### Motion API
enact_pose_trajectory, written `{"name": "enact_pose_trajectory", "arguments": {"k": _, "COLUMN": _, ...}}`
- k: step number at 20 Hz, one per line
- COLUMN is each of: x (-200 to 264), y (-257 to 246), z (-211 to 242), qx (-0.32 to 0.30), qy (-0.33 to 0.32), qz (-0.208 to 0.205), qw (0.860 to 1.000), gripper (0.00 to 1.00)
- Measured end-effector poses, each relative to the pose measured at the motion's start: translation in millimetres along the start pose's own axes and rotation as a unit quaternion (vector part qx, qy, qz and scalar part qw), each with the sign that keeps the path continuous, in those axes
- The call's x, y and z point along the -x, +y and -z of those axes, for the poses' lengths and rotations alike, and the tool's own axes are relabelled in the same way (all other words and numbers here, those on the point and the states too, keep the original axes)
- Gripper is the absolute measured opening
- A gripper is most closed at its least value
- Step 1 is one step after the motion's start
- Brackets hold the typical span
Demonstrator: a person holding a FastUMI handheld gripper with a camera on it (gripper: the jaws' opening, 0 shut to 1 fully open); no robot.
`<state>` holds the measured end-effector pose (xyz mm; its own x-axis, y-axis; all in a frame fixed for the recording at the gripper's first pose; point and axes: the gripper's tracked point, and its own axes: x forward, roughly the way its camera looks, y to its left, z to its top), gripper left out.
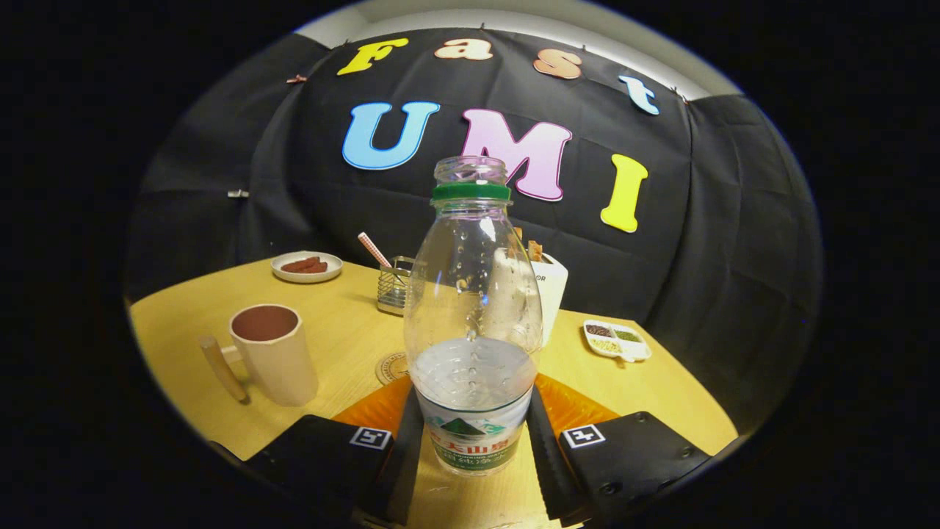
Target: Take the bottle from table, then pour the juice into the cup, finally place the bottle on the coaster
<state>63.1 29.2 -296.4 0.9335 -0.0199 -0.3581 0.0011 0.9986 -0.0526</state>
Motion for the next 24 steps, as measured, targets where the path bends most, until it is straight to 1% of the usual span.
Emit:
{"name": "enact_pose_trajectory", "arguments": {"k": 3, "x": -2, "y": -6, "z": -9, "qx": 0.045, "qy": 0.019, "qz": 0.01, "qw": 0.999, "gripper": 0.69}}
{"name": "enact_pose_trajectory", "arguments": {"k": 6, "x": -1, "y": -9, "z": -31, "qx": 0.111, "qy": 0.006, "qz": 0.022, "qw": 0.994, "gripper": 0.69}}
{"name": "enact_pose_trajectory", "arguments": {"k": 10, "x": -2, "y": 2, "z": -45, "qx": 0.221, "qy": -0.007, "qz": 0.016, "qw": 0.975, "gripper": 0.7}}
{"name": "enact_pose_trajectory", "arguments": {"k": 14, "x": 0, "y": 14, "z": -42, "qx": 0.289, "qy": 0.006, "qz": 0.012, "qw": 0.957, "gripper": 0.69}}
{"name": "enact_pose_trajectory", "arguments": {"k": 16, "x": 1, "y": 19, "z": -41, "qx": 0.331, "qy": 0.015, "qz": 0.012, "qw": 0.943, "gripper": 0.69}}
{"name": "enact_pose_trajectory", "arguments": {"k": 20, "x": -2, "y": 27, "z": -37, "qx": 0.417, "qy": 0.031, "qz": 0.006, "qw": 0.908, "gripper": 0.69}}
{"name": "enact_pose_trajectory", "arguments": {"k": 24, "x": -9, "y": 33, "z": -41, "qx": 0.475, "qy": 0.038, "qz": 0.003, "qw": 0.879, "gripper": 0.69}}
